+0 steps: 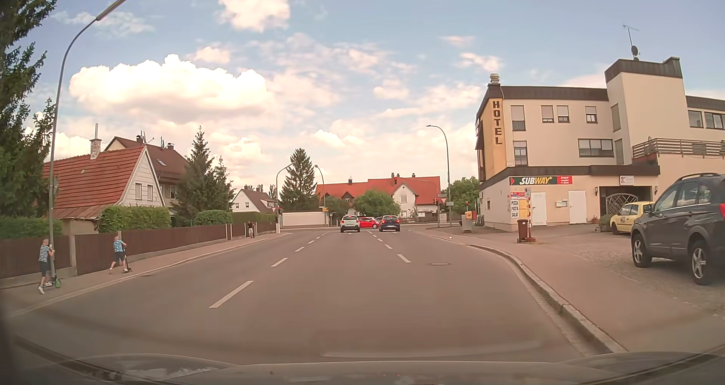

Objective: Follow the waypoints while adhering to traffic rules and regulations

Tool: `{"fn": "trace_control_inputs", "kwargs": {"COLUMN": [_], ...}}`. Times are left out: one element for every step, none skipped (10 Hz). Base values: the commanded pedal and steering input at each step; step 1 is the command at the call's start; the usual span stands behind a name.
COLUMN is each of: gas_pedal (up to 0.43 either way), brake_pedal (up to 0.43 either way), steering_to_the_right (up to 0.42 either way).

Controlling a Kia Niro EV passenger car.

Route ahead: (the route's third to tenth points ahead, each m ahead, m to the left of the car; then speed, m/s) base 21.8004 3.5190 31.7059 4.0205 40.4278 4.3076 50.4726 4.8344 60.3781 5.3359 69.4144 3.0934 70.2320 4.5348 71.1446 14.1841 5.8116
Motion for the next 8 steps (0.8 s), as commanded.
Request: {"fn": "trace_control_inputs", "kwargs": {"gas_pedal": [0.000,0.000,0.000,0.000,0.000,0.000,0.000,0.000], "brake_pedal": [0.122,0.122,0.122,0.122,0.122,0.122,0.122,0.122], "steering_to_the_right": [0.054,0.054,0.050,0.043,0.042,0.043,0.043,0.040]}}
